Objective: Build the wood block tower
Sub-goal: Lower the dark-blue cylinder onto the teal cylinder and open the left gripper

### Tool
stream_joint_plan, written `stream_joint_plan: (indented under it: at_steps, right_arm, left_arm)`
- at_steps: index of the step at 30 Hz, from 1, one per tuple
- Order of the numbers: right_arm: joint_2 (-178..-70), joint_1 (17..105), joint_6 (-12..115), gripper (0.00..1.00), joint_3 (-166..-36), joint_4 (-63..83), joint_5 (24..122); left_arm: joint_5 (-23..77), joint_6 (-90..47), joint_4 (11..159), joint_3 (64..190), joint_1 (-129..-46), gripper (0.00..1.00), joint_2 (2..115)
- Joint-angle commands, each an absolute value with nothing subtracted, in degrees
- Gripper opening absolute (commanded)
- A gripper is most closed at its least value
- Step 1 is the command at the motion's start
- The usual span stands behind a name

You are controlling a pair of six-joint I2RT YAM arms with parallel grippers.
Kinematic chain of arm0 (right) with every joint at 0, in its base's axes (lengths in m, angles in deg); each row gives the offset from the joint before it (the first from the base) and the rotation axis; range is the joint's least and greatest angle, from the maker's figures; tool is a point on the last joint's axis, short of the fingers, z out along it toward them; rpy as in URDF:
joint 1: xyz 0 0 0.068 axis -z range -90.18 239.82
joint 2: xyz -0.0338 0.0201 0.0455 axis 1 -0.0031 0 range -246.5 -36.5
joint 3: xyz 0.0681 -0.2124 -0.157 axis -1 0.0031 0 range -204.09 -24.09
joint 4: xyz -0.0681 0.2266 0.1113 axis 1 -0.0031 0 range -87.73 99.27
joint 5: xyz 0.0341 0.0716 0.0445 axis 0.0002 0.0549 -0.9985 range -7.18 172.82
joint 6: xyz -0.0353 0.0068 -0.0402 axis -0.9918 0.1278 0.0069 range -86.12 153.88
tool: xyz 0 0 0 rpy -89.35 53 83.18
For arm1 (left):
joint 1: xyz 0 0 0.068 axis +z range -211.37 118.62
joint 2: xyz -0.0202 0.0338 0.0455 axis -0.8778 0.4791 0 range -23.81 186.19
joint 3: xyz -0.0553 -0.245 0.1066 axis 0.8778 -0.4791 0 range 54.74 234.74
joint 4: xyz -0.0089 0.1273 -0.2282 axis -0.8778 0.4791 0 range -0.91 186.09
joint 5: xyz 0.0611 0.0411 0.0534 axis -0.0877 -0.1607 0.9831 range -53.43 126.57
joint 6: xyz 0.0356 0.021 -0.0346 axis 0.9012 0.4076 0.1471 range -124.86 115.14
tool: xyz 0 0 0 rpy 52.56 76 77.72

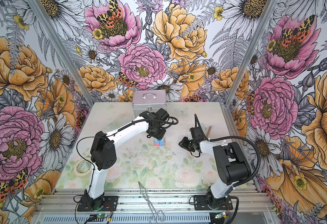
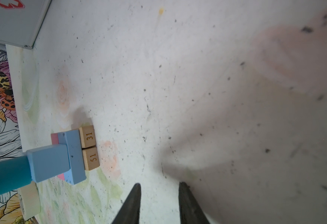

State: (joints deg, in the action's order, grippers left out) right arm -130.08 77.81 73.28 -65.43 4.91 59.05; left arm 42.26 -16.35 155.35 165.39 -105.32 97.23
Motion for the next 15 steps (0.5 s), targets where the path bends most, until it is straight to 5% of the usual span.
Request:
stream_joint_plan:
  at_steps: [1,15]
  right_arm:
    - [-131.6,78.1,73.0,0.35,-64.2,4.1,59.6]
    - [-131.5,78.0,73.1,0.35,-64.1,4.1,59.7]
  left_arm:
    - [42.9,-16.1,155.8,166.8,-104.8,0.40,97.9]
    - [43.1,-16.1,155.7,166.8,-104.8,0.54,97.7]
